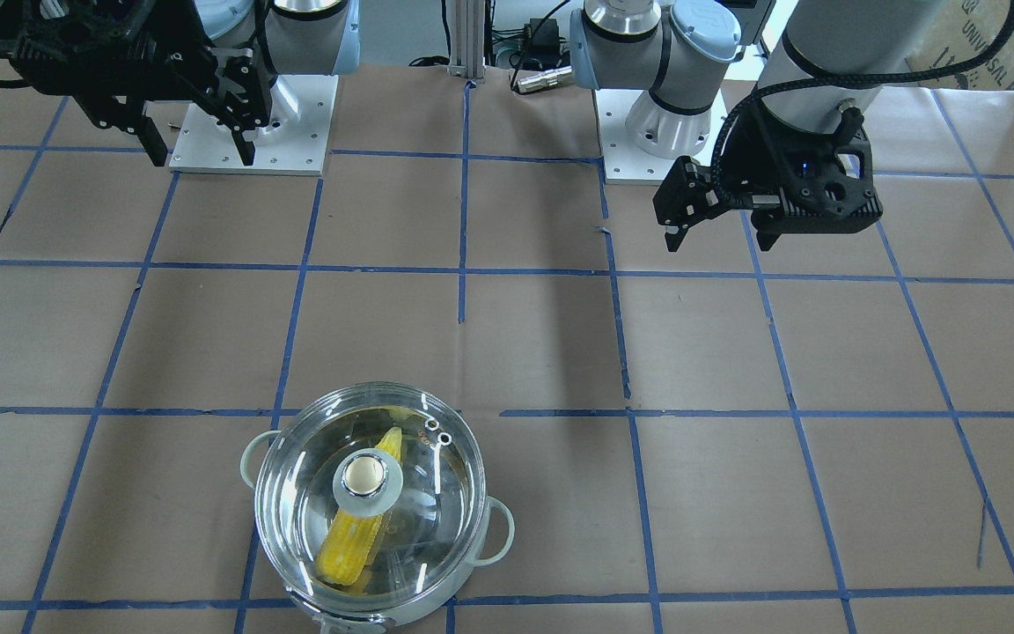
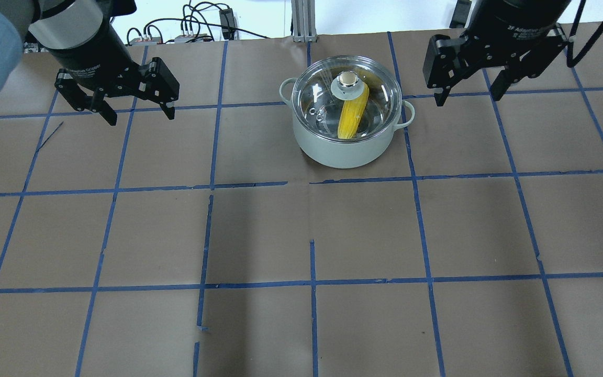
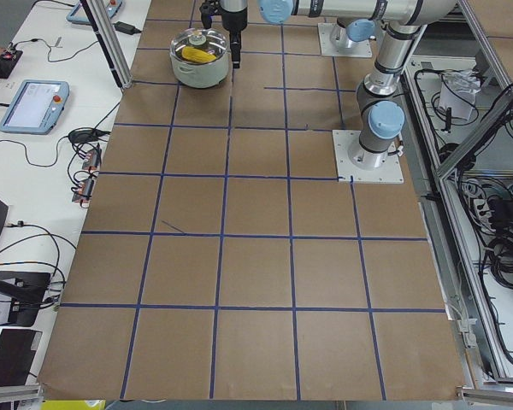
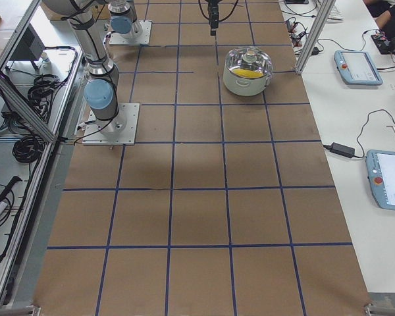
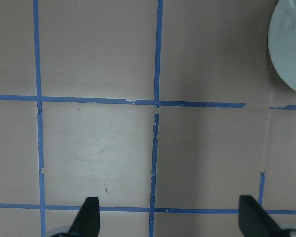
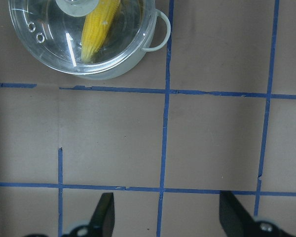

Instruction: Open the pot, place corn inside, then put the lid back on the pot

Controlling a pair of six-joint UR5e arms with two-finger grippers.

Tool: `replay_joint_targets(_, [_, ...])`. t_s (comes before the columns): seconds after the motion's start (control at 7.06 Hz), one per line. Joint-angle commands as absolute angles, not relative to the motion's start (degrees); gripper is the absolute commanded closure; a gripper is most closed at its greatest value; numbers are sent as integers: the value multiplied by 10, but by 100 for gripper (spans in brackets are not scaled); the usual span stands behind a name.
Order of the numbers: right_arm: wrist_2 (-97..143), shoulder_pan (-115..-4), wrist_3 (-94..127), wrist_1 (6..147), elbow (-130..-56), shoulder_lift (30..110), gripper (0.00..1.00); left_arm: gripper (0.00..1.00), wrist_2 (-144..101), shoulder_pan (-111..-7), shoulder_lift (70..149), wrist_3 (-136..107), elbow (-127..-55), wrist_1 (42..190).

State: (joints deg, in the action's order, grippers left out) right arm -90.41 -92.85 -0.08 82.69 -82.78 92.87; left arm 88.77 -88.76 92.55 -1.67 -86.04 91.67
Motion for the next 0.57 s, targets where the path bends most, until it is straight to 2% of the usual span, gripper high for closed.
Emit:
replay_joint_targets(0.0, [-905,-923,1,838,-854,947,22,0,888,-888,925,-17,-861,917])
replay_joint_targets(0.43, [-904,-923,0,838,-868,954,22,0,888,-887,925,-18,-861,917])
